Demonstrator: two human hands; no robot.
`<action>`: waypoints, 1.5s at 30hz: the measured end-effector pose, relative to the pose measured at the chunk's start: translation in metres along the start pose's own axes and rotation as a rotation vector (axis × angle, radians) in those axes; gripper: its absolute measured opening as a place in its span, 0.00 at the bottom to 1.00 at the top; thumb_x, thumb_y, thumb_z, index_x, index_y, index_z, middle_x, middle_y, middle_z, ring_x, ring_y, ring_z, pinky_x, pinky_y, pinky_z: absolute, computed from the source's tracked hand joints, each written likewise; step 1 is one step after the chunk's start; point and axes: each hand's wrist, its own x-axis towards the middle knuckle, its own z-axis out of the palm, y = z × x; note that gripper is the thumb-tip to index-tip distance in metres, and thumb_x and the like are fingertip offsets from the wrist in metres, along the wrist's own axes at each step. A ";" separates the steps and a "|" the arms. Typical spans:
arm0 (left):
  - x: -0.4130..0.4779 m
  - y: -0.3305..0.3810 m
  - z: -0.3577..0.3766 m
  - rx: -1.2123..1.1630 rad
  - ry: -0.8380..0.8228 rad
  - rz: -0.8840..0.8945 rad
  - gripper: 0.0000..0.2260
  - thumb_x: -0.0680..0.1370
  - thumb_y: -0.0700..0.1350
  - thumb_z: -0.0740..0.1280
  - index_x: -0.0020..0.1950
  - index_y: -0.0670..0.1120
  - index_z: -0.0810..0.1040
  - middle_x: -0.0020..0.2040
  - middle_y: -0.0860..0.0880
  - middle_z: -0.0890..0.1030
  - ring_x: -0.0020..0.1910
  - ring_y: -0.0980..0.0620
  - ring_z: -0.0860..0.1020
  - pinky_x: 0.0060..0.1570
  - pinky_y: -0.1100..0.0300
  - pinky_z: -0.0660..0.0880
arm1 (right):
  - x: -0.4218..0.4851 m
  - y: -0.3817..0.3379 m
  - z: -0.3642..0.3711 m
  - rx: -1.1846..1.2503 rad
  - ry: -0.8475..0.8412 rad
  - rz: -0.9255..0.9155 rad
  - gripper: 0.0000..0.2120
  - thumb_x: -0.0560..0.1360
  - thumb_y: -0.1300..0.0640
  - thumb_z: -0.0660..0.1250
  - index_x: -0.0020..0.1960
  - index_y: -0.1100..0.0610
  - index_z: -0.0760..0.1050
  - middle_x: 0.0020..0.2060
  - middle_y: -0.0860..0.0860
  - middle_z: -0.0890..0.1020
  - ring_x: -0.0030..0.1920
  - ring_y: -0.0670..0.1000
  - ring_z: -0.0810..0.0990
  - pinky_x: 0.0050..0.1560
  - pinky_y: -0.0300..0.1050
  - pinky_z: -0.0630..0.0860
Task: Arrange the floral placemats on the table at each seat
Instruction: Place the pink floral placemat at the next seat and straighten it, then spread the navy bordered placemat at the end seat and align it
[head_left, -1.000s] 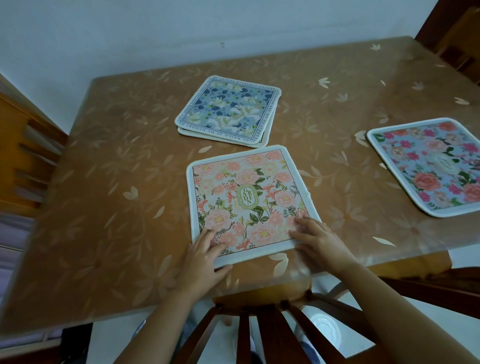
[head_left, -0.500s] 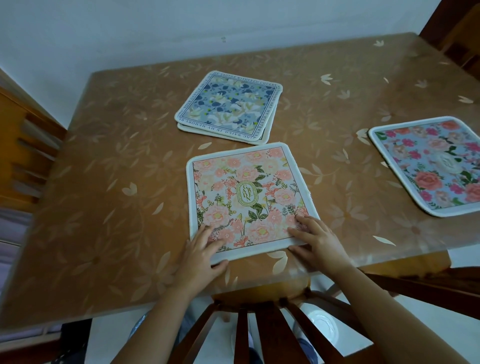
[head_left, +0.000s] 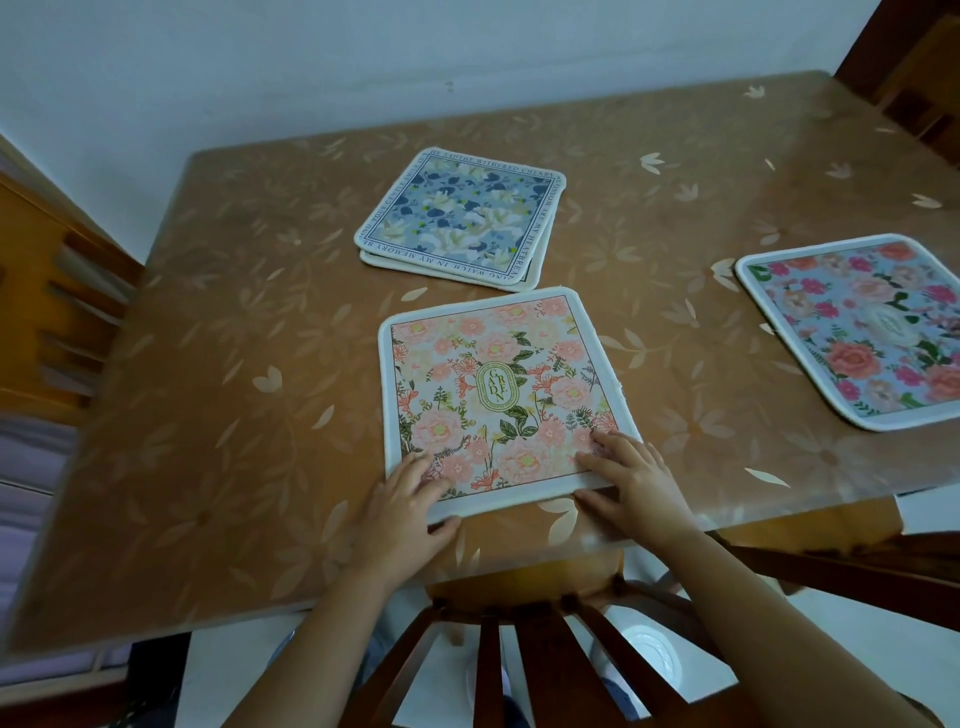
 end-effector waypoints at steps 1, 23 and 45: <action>-0.002 0.002 -0.003 0.007 -0.002 -0.005 0.20 0.75 0.53 0.65 0.65 0.51 0.71 0.72 0.47 0.63 0.71 0.48 0.56 0.68 0.47 0.59 | -0.001 -0.003 -0.001 -0.002 -0.009 0.008 0.18 0.67 0.53 0.74 0.55 0.55 0.78 0.60 0.57 0.76 0.63 0.60 0.70 0.64 0.62 0.64; -0.132 0.103 -0.080 0.056 0.426 -0.306 0.18 0.76 0.49 0.63 0.66 0.48 0.70 0.68 0.47 0.70 0.70 0.46 0.61 0.68 0.44 0.54 | -0.061 -0.125 -0.070 -0.053 0.021 -0.289 0.19 0.70 0.60 0.70 0.59 0.61 0.74 0.60 0.63 0.75 0.61 0.64 0.72 0.57 0.62 0.71; -0.357 -0.056 -0.175 0.103 0.647 -0.253 0.18 0.69 0.42 0.73 0.58 0.43 0.77 0.58 0.42 0.78 0.62 0.40 0.73 0.60 0.41 0.65 | -0.156 -0.424 0.011 -0.094 0.035 -0.387 0.20 0.75 0.53 0.62 0.65 0.55 0.67 0.66 0.56 0.70 0.65 0.59 0.66 0.62 0.57 0.66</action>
